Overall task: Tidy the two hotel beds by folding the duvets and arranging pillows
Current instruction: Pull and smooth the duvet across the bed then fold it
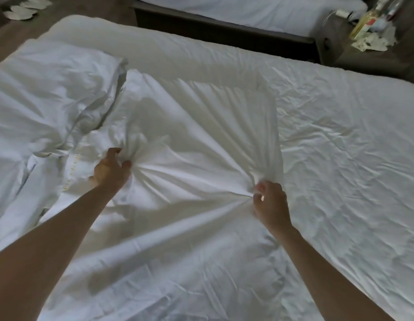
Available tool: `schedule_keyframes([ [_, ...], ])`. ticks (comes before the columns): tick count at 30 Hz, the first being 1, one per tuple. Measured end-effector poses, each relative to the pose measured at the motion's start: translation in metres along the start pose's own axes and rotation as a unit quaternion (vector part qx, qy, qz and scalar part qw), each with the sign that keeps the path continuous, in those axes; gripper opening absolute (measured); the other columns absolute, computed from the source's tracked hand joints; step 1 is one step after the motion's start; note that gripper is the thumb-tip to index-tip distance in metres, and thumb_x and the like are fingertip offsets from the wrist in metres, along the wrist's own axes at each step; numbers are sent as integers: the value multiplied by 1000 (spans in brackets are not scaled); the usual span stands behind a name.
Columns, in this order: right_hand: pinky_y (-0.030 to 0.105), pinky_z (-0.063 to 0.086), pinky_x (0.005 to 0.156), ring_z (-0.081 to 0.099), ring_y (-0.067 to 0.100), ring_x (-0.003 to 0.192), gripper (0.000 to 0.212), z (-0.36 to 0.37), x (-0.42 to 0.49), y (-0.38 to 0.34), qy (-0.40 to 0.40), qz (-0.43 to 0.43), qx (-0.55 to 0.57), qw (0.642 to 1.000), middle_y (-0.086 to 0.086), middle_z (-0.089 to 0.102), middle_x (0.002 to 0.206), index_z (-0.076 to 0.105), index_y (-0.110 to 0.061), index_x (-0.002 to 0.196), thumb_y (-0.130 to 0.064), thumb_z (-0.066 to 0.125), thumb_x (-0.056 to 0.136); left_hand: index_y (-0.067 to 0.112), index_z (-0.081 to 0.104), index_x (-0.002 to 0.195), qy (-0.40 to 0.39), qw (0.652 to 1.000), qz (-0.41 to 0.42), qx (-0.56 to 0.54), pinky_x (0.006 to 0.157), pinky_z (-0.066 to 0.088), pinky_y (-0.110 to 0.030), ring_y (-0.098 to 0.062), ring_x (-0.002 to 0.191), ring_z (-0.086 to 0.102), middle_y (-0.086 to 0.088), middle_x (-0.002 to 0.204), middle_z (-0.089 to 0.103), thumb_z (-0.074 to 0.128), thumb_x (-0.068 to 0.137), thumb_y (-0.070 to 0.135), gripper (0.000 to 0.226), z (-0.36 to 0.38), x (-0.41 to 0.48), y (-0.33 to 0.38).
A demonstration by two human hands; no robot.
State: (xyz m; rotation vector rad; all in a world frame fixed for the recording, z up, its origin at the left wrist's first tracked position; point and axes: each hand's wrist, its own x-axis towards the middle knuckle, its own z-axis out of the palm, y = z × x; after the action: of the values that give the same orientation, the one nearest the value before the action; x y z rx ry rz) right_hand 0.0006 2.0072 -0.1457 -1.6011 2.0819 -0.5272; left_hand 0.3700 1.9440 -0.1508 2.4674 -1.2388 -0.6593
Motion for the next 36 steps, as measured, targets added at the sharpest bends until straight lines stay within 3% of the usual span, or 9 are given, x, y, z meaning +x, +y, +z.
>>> schedule_keyframes([
  [4,59,13,114,6,43,144,109,17,13,-24,-67,155,-25,985,13,-5,161,-8,-18,154,-69,55,82,49,10,147,53,996,-61,46,110,9,-65,-42,142,10,-19,156,7,65,68,72,99,-3,2,5],
  [7,61,9,113,13,45,143,128,39,27,-18,-28,212,-51,976,21,4,158,-11,-13,152,-83,55,67,46,-7,149,-40,995,-88,-23,111,14,-67,-48,142,12,-28,156,5,61,46,90,131,-7,20,-13],
  [13,56,35,101,51,44,108,60,92,31,-2,89,89,-222,967,29,54,118,51,2,120,-49,60,89,39,7,142,-81,993,-81,-13,83,52,-44,-33,92,63,-20,106,63,63,32,95,136,0,39,-23],
  [17,50,40,87,50,41,99,29,91,37,-3,80,38,-232,969,20,56,108,56,-4,111,-29,55,96,15,30,141,-26,995,-92,-20,92,49,-47,-39,108,59,-20,120,59,72,54,79,116,17,36,-20],
  [20,47,39,79,52,39,97,25,75,40,-6,83,16,-219,972,16,57,106,55,-7,112,-27,44,101,6,50,131,-16,997,-76,9,91,47,-44,-39,108,59,-19,121,61,63,72,69,87,24,29,-9],
  [23,46,44,71,59,42,86,26,46,36,-6,109,-27,-202,973,18,59,98,54,-4,114,-24,43,102,8,55,126,-33,994,-92,-52,62,48,-33,-32,83,62,-15,112,63,62,78,61,72,17,19,5],
  [27,45,46,68,61,42,85,25,-4,35,-5,131,-39,-138,981,19,59,101,48,-4,118,-22,38,103,15,53,130,-50,992,-32,-109,50,42,-27,-30,85,58,-12,115,62,61,81,56,64,4,0,48],
  [32,43,42,69,60,40,84,23,-58,39,21,168,-7,-150,974,18,59,96,51,-3,112,-21,43,101,23,57,105,-100,988,11,-119,54,44,-29,-31,83,62,-6,100,63,62,80,58,44,7,-24,95],
  [36,42,46,78,56,38,104,33,-64,35,51,-5,43,-179,983,17,57,112,50,-14,129,-13,39,99,17,57,118,-54,998,14,-20,81,50,-39,-36,98,62,-14,113,64,61,85,54,50,8,-24,69],
])
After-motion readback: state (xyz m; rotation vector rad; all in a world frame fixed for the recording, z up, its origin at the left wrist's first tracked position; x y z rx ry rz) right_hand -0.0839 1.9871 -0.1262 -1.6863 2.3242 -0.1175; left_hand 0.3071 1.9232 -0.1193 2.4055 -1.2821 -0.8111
